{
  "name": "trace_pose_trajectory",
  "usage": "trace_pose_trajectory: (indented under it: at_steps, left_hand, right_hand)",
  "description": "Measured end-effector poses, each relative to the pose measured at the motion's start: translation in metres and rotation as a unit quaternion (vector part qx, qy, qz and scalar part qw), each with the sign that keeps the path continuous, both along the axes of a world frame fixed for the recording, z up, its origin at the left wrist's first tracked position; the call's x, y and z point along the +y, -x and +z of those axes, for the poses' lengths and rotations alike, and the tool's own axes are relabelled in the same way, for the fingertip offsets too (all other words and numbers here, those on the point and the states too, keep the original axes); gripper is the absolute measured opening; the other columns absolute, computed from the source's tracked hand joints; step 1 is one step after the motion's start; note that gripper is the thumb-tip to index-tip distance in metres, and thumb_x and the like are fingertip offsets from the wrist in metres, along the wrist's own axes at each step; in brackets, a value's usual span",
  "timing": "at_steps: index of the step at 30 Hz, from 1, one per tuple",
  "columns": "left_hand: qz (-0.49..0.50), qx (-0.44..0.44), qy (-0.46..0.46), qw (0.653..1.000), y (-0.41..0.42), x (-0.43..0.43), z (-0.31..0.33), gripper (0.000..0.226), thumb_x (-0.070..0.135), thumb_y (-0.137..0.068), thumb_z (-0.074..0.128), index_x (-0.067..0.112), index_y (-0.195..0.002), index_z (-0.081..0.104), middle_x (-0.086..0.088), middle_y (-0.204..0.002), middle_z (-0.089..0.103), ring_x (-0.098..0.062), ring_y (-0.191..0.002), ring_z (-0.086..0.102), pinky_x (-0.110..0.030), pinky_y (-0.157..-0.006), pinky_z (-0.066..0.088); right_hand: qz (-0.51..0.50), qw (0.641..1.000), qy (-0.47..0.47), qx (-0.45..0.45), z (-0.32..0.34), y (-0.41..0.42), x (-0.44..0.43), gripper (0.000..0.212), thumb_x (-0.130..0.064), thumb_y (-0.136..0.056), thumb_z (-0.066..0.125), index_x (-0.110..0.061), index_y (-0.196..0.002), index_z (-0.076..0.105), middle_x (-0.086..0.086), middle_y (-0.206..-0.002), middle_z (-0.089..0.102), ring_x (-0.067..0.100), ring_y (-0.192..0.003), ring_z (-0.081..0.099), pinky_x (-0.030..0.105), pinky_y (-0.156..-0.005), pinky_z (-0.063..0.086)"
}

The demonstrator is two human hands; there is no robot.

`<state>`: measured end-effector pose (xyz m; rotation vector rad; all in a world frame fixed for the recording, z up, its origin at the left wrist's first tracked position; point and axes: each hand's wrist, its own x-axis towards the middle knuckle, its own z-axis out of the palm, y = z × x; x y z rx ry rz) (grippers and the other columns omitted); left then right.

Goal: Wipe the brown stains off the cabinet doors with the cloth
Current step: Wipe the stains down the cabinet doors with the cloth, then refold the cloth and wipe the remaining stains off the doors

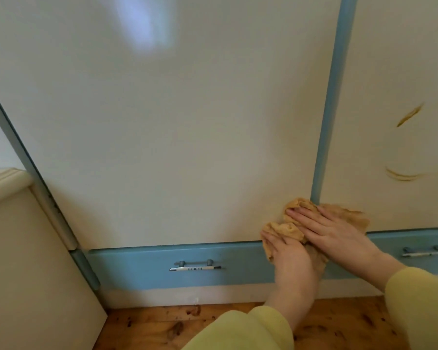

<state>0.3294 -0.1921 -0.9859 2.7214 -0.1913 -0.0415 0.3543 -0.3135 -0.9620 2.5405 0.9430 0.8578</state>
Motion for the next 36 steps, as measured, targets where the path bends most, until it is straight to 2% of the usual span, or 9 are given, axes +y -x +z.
trace_pose_trajectory:
  at_steps: [2, 4, 7, 10, 13, 19, 24, 31, 36]
  left_hand:
    - [-0.045, 0.033, 0.088, 0.995, 0.014, 0.004, 0.011, 0.055, 0.021, -0.090, 0.047, -0.004, -0.136, 0.028, -0.027, -0.139, 0.035, -0.043, -0.125, 0.035, -0.041, -0.105, 0.029]
    - [-0.081, 0.022, 0.155, 0.984, 0.023, 0.016, 0.022, 0.038, 0.016, -0.087, 0.049, 0.002, -0.122, 0.046, -0.018, -0.123, 0.054, -0.034, -0.111, 0.051, -0.034, -0.092, 0.042]
    - [-0.082, 0.052, 0.213, 0.972, 0.026, 0.028, 0.034, 0.028, 0.013, -0.086, 0.049, 0.008, -0.113, 0.054, -0.003, -0.096, 0.058, -0.027, -0.107, 0.054, -0.028, -0.086, 0.042]
    - [-0.088, 0.074, 0.232, 0.966, 0.031, 0.047, 0.049, 0.023, 0.021, -0.082, 0.058, 0.020, -0.105, 0.055, 0.009, -0.079, 0.050, -0.014, -0.091, 0.053, -0.019, -0.075, 0.038]
    - [-0.080, 0.065, 0.273, 0.956, 0.037, 0.075, 0.060, 0.029, 0.030, -0.071, 0.071, 0.027, -0.088, 0.048, 0.009, -0.078, 0.050, -0.006, -0.072, 0.047, -0.018, -0.063, 0.038]
    - [-0.091, 0.002, 0.283, 0.955, 0.063, 0.127, 0.097, 0.055, 0.054, -0.059, 0.068, 0.046, -0.108, 0.045, 0.017, -0.075, 0.052, 0.010, -0.064, 0.051, -0.006, -0.065, 0.039]
    - [-0.063, -0.062, 0.268, 0.959, 0.069, 0.167, 0.126, 0.009, 0.049, -0.061, 0.059, 0.054, -0.058, 0.052, 0.028, -0.051, 0.052, 0.009, -0.052, 0.045, -0.009, -0.057, 0.035]
    - [0.032, -0.107, 0.384, 0.917, 0.075, 0.210, 0.159, 0.030, 0.042, -0.062, 0.066, 0.017, -0.067, 0.052, 0.001, -0.064, 0.055, -0.005, -0.056, 0.048, -0.014, -0.052, 0.038]
    - [0.058, -0.122, 0.440, 0.888, 0.073, 0.233, 0.177, 0.015, 0.024, -0.078, 0.064, 0.013, -0.074, 0.055, 0.000, -0.069, 0.052, -0.011, -0.065, 0.048, -0.023, -0.061, 0.038]
  right_hand:
    - [-0.052, 0.996, -0.040, 0.067, -0.005, 0.013, -0.006, 0.101, -0.008, -0.063, 0.077, -0.011, -0.145, 0.017, 0.004, -0.154, 0.013, 0.021, -0.138, 0.016, 0.026, -0.115, -0.004]
    - [-0.084, 0.983, -0.106, 0.125, -0.017, 0.027, -0.005, 0.092, -0.010, -0.075, 0.071, -0.013, -0.146, 0.012, -0.002, -0.150, 0.023, 0.018, -0.134, 0.026, 0.023, -0.115, 0.004]
    - [-0.144, 0.915, -0.264, 0.270, -0.025, 0.046, 0.004, 0.050, -0.018, -0.095, 0.043, -0.018, -0.142, 0.028, -0.002, -0.143, 0.035, 0.016, -0.128, 0.039, 0.023, -0.104, 0.032]
    - [-0.153, 0.852, -0.388, 0.316, -0.017, 0.056, 0.016, 0.016, -0.013, -0.088, 0.054, -0.024, -0.097, 0.061, -0.008, -0.094, 0.064, 0.009, -0.092, 0.059, 0.013, -0.072, 0.042]
    - [-0.116, 0.792, -0.478, 0.362, -0.002, 0.063, 0.025, 0.029, -0.004, -0.076, 0.066, -0.033, -0.075, 0.060, -0.021, -0.068, 0.067, -0.003, -0.072, 0.061, 0.008, -0.064, 0.042]
    - [-0.018, 0.674, -0.590, 0.443, 0.044, 0.068, 0.065, 0.039, 0.015, -0.067, 0.068, -0.020, -0.084, 0.068, -0.003, -0.081, 0.073, -0.004, -0.074, 0.065, 0.006, -0.064, 0.044]
    - [0.028, 0.688, -0.583, 0.431, 0.081, 0.069, 0.103, 0.047, 0.008, -0.068, 0.072, -0.030, -0.093, 0.061, -0.012, -0.099, 0.066, -0.009, -0.086, 0.061, 0.000, -0.069, 0.040]
    - [0.013, 0.682, -0.580, 0.446, 0.125, 0.077, 0.137, 0.060, -0.035, -0.063, 0.077, -0.034, -0.114, 0.047, -0.015, -0.107, 0.051, 0.005, -0.099, 0.053, 0.009, -0.069, 0.042]
    - [0.022, 0.622, -0.617, 0.481, 0.130, 0.074, 0.144, 0.043, -0.022, -0.073, 0.073, -0.021, -0.113, 0.058, 0.002, -0.088, 0.063, 0.012, -0.082, 0.059, 0.014, -0.067, 0.046]
